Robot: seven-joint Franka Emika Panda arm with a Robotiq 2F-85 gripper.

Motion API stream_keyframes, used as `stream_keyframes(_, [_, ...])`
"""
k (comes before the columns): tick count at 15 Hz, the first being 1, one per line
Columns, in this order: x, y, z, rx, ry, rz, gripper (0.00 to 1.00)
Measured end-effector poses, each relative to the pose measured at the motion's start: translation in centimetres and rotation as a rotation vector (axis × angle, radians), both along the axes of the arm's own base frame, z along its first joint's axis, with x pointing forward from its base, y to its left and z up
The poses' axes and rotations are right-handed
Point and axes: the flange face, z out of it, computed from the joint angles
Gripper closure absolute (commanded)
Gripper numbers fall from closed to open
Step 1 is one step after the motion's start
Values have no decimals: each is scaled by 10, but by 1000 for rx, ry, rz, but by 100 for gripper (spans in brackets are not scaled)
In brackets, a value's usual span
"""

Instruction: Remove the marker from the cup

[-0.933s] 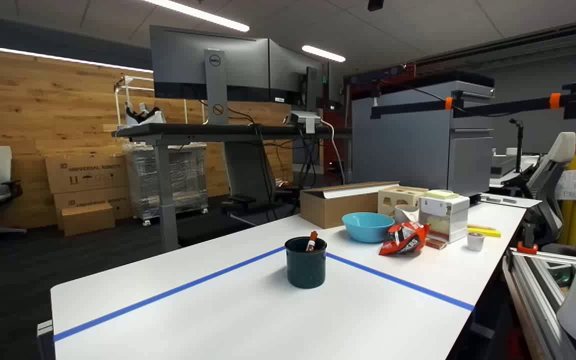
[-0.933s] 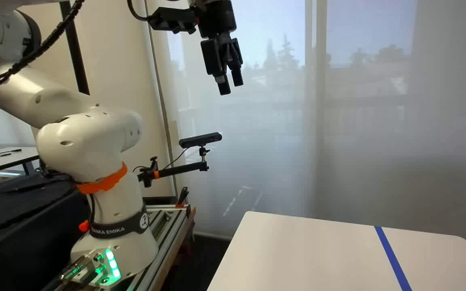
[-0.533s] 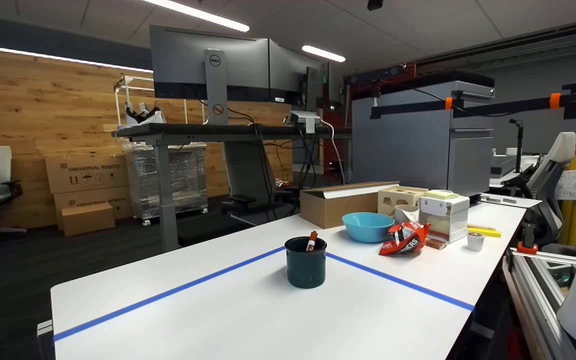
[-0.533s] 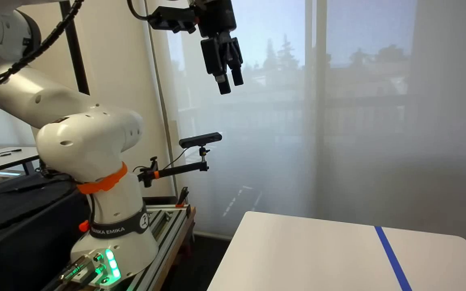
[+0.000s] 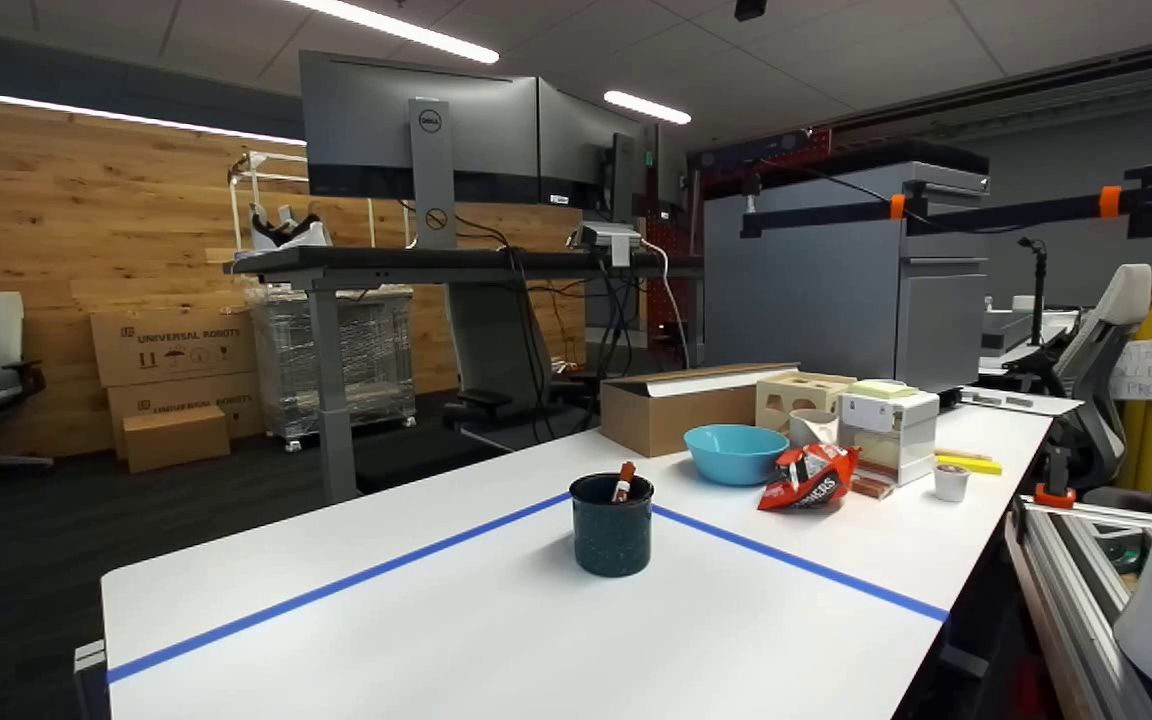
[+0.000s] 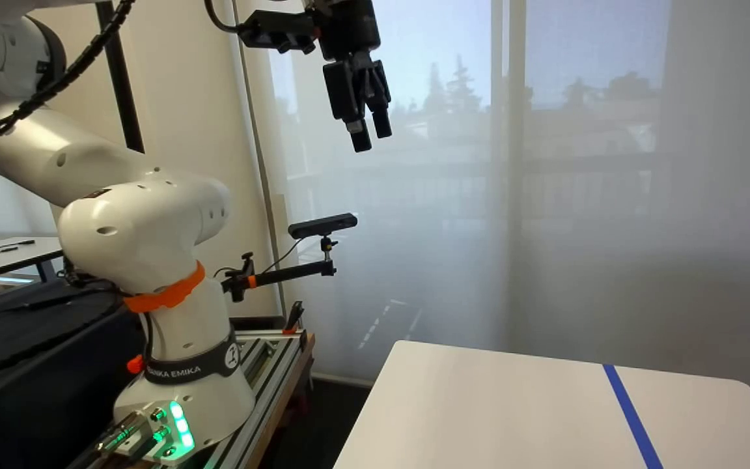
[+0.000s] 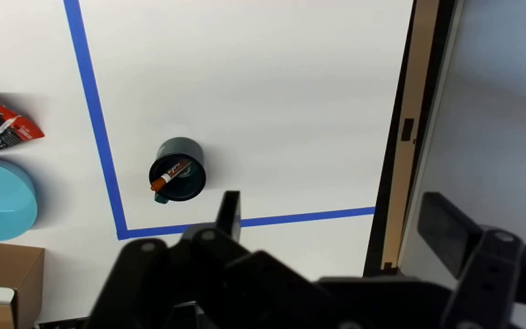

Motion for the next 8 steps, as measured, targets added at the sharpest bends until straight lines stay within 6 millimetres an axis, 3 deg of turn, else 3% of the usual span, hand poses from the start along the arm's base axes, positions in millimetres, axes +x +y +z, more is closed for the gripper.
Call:
stream_keyframes(4, [10,-2,-6,-15,-61,-94,0])
stream_keyframes(8, [28,-2,-31,-28,-149,-286,0])
